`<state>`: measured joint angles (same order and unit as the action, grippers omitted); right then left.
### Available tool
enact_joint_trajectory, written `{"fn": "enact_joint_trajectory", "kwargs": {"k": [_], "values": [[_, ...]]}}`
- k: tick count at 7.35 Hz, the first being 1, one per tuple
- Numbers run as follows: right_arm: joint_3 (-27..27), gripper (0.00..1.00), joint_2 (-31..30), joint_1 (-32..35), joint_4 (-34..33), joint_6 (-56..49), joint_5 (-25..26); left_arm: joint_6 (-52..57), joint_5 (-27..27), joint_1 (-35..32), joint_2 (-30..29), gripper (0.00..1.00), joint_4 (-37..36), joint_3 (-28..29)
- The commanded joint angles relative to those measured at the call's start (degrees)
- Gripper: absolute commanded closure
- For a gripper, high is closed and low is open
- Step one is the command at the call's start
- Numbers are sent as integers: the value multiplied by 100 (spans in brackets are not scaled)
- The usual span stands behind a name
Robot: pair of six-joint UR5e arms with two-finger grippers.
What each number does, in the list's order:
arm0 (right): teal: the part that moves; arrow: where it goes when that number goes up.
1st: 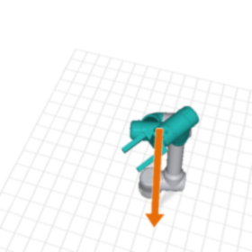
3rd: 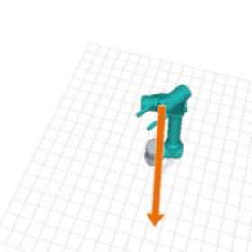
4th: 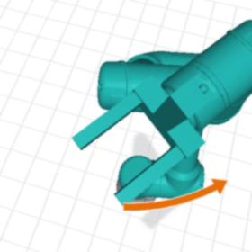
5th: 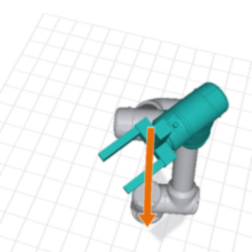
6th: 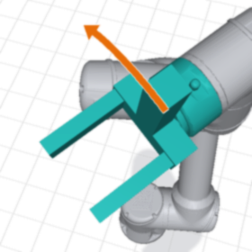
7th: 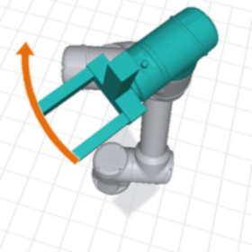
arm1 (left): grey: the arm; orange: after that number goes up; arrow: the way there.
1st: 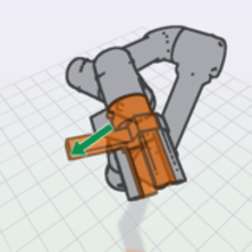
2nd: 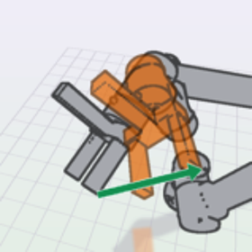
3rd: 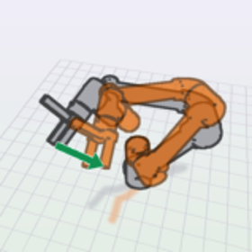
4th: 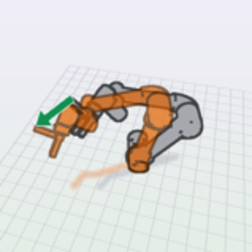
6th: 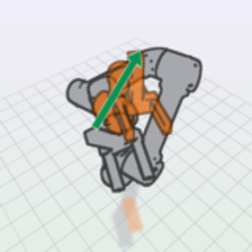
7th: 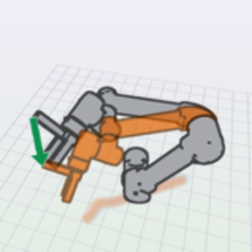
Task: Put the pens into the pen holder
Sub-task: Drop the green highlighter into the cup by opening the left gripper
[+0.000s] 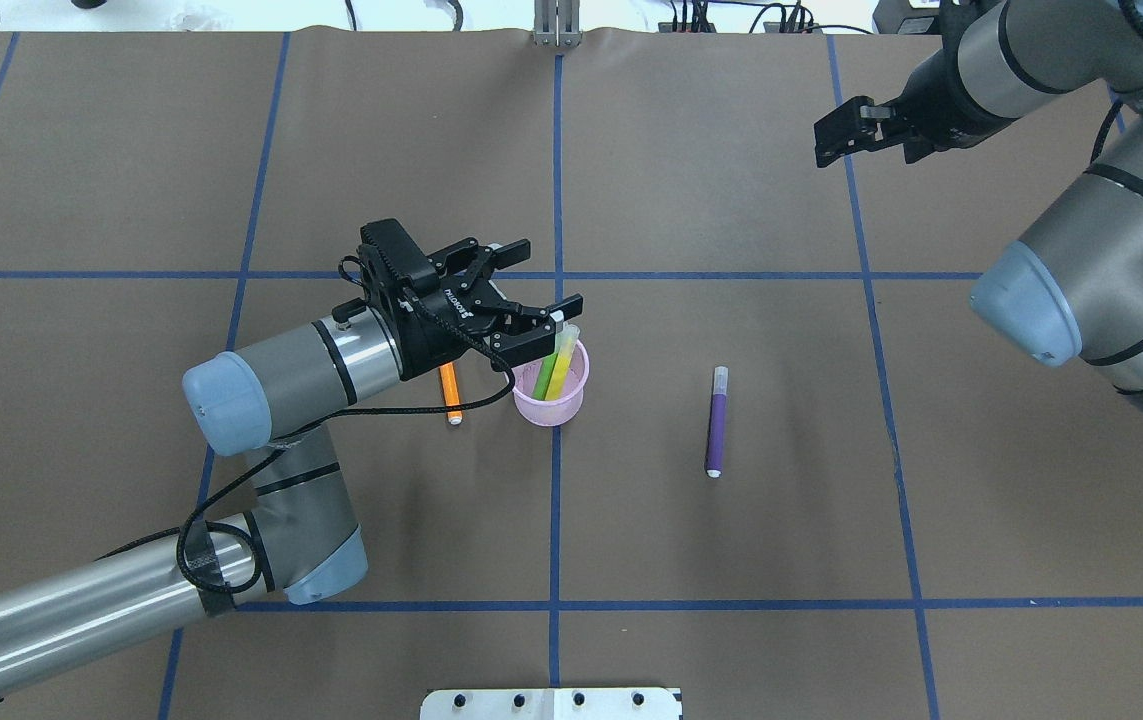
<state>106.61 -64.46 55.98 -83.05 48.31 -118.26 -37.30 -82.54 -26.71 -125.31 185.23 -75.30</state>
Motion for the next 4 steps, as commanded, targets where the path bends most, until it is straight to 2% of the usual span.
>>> {"fn": "enact_joint_trajectory", "kwargs": {"k": [1,2,3,4], "values": [[0,0,12,-148,-53,596,-5,-644,-25,-150,85,1,-737,-185],[0,1,-5,-288,-71,905,91,-664,-121,-246,216,0,-1569,-578],[0,1,-49,-481,-80,1108,284,-734,-653,-508,296,0,-2360,-852],[-17,1,-75,-596,-106,1127,355,-752,-1415,-894,427,0,-3099,-1046]]}}
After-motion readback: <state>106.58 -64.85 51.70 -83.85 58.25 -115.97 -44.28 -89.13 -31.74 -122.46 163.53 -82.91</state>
